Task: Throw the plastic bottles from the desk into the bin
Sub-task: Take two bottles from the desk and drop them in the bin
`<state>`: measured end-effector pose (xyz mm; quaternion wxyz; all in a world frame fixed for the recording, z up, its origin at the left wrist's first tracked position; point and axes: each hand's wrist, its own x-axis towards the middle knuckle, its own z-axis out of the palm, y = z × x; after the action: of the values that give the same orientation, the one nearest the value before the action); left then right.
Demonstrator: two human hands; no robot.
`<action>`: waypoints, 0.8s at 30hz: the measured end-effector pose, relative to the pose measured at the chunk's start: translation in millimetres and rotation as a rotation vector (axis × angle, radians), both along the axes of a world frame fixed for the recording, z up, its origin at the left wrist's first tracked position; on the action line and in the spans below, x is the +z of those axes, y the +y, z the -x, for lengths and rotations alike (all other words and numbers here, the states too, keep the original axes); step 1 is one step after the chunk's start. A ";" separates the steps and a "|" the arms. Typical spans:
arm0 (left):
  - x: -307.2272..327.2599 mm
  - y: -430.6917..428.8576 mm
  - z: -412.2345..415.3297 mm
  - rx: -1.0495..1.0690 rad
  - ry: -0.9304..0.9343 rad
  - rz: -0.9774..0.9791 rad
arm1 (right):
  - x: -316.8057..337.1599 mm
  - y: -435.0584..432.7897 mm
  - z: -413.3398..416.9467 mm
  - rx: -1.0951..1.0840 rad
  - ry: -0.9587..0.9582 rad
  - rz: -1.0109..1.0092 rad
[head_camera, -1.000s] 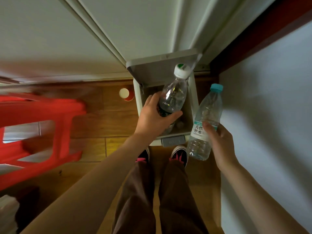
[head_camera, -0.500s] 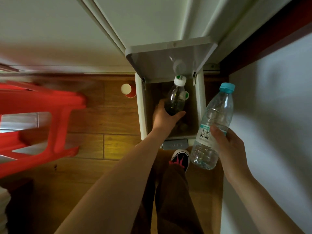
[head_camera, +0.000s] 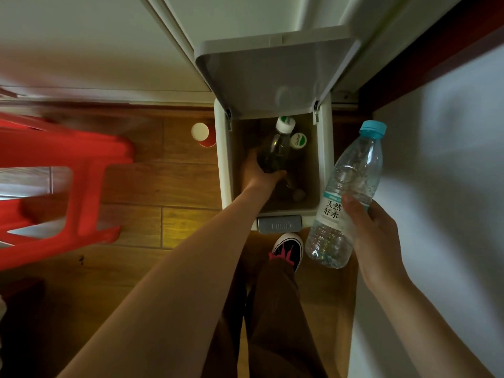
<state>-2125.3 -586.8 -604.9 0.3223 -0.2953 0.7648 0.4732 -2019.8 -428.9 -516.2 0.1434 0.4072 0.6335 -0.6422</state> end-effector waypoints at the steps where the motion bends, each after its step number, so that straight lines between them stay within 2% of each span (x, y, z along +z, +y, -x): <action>1: -1.1 0.2 2.0 0.012 0.001 0.003 | 0.3 -0.1 0.2 0.001 -0.001 -0.002; 6: -7.7 1.0 9.8 0.056 -0.092 0.024 | -2.0 -0.4 -2.0 -0.005 0.009 -0.007; 11: 18.7 -1.2 4.6 -0.096 -0.031 0.065 | 4.2 -3.5 -1.8 0.007 0.008 -0.031; 13: 46.3 -6.5 -1.9 -0.220 0.142 0.137 | 12.1 -5.2 0.4 0.027 0.005 -0.057; 15: 76.0 -18.0 -10.5 -0.307 0.395 0.160 | 21.1 -5.9 3.4 0.052 0.004 -0.099; 17: 97.4 -36.8 -17.0 -0.325 0.598 0.170 | 31.4 -8.8 7.9 0.079 0.019 -0.135; 19: 103.1 -56.9 -18.4 -0.279 0.684 0.203 | 42.2 -12.2 13.3 0.125 0.045 -0.173; 24: 81.3 -80.2 -18.5 -0.152 0.525 0.171 | 54.6 -25.5 23.5 0.319 0.012 -0.237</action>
<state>-2106.8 -667.0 -523.6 0.1218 -0.1308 0.8791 0.4419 -2043.3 -454.4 -461.6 0.1904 0.3118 0.7621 -0.5346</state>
